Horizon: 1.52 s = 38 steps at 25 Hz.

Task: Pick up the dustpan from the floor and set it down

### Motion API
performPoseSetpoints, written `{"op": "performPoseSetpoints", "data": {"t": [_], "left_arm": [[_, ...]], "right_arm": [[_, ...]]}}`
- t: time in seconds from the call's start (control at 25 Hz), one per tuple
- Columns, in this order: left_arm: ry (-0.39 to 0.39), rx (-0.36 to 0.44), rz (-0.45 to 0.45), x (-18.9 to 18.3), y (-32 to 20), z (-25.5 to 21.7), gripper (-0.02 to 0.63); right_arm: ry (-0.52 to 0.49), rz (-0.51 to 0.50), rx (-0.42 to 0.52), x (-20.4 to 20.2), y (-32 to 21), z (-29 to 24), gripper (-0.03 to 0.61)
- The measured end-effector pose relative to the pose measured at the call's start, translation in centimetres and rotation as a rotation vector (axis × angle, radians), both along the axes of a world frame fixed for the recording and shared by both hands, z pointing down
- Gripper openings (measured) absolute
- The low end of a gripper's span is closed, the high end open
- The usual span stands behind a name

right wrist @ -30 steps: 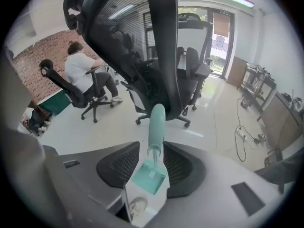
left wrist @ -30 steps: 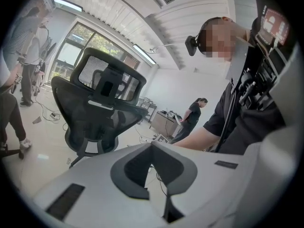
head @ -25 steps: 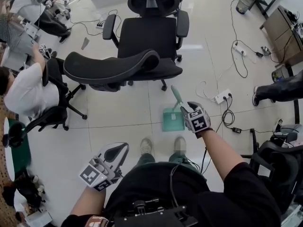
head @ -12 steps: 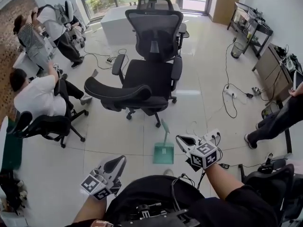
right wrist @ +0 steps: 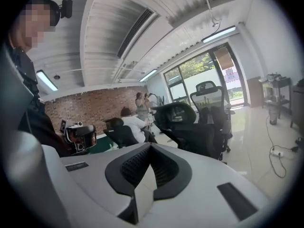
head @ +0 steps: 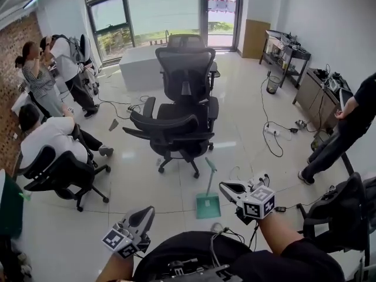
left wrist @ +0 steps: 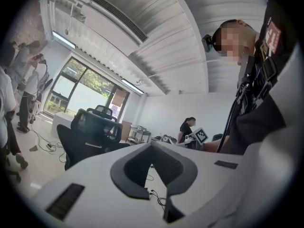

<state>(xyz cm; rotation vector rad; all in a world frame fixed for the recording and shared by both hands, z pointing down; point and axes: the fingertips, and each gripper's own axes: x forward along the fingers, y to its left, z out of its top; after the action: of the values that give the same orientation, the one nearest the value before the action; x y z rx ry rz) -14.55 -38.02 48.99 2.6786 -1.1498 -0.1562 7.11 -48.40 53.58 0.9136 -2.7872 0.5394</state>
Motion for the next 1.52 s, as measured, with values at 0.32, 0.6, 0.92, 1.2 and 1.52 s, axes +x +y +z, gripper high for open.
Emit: {"op": "performPoseSetpoints", "data": {"t": [0.32,0.6,0.92,1.2,1.52], "left_arm": [[0.015,-0.016,0.080,-7.0,15.4,-0.8,0.015],[0.045,0.021,0.103,-6.3,21.4,-1.5,0.015],[0.014,0.034,0.125,7.1,33.3,-2.5,0.015],[0.069,-0.020,0.071,25.9,45.6,2.4,0.015],[0.040,-0.021,0.017,31.0,57.4,-0.7,0.015]], "right_arm": [[0.012,0.052,-0.054,-7.1,17.2,-1.2,0.015],[0.006,0.092,-0.010,-5.7,24.2,-3.9,0.015],[0.015,0.064,0.047,6.3,38.0,-4.7,0.015],[0.074,-0.053,0.072,23.2,51.2,0.4,0.015],[0.052,-0.087,0.075,28.6,60.7,-2.3,0.015]]}}
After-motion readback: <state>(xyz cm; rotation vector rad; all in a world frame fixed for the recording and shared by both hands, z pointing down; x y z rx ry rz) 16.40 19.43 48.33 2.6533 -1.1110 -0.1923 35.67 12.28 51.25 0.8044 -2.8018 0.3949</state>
